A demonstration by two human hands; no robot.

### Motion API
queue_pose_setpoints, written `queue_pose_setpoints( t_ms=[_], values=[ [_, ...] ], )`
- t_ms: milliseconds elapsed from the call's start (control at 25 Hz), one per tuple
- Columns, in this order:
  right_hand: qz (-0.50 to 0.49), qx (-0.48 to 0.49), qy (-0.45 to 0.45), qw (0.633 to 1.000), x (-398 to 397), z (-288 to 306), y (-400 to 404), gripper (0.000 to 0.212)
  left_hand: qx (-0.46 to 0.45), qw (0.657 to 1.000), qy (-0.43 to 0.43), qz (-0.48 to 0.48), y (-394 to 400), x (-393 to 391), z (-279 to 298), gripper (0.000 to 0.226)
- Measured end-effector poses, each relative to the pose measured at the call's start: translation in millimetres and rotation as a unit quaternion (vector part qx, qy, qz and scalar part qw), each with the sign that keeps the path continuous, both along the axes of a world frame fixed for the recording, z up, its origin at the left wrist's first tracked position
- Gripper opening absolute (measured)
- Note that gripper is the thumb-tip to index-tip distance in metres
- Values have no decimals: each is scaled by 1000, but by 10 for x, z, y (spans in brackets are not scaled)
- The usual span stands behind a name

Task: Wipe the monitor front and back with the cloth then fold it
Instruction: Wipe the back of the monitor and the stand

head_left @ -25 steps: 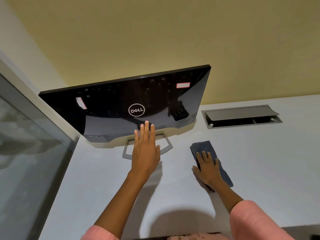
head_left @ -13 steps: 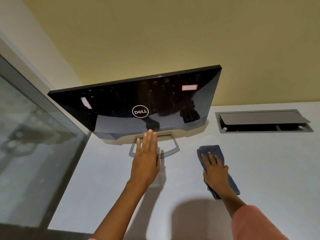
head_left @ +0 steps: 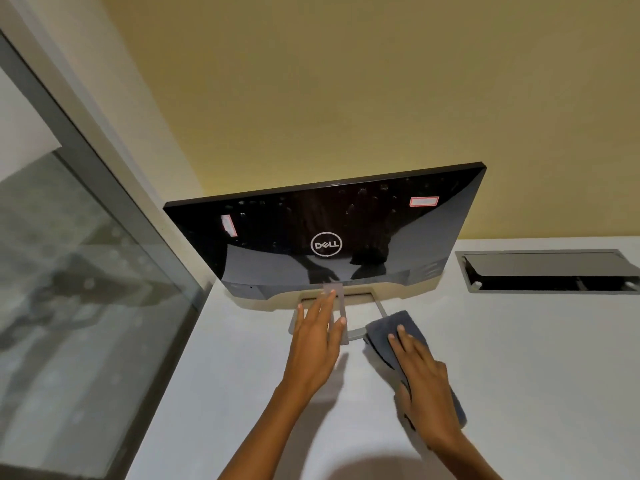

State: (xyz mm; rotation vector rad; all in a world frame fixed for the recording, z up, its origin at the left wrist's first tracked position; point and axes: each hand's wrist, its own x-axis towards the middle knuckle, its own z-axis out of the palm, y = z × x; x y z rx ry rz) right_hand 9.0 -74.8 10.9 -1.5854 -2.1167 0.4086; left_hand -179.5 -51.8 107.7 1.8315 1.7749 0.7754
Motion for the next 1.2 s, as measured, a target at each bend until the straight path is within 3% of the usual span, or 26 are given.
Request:
queue_pose_setpoints(
  t_ms=[160, 360, 480, 560, 720, 840, 920, 1040, 1120, 1200],
  values=[
    [96, 90, -83, 988, -566, 198, -203, 83, -53, 994, -76, -60, 26, -296, 44, 41],
    [73, 187, -82, 976, -1118, 483, -188, 99, -42, 993, -92, -63, 36, -680, 191, 26],
    [50, 237, -74, 967, -1412, 611, -124, 86, -34, 990, -111, -77, 62, -971, 364, 28],
    [33, 255, -86, 962, -1593, 700, -61, 89, -7, 994, -80, -79, 89, -1156, 496, 33],
    [-20, 296, -101, 950, -1905, 923, 132, 84, 167, 986, 7, 28, 198, -1552, 708, 39],
    [-16, 375, -122, 919, -2151, 1079, 288, 60, 246, 966, 34, 73, 364, -1912, 846, 47],
    [13, 428, -153, 891, -2316, 1152, 433, 44, 252, 964, 54, 71, 467, -2130, 904, 53],
    [49, 476, -199, 855, -2535, 1266, 681, 42, 222, 971, 77, 44, 575, -2345, 949, 53],
    [64, 485, -206, 847, -2646, 1361, 836, 42, 212, 972, 97, 18, 618, -2402, 969, 56],
    [71, 487, -211, 845, -2717, 1454, 978, 41, 198, 978, 65, 5, 634, -2423, 995, 57]
  ],
)
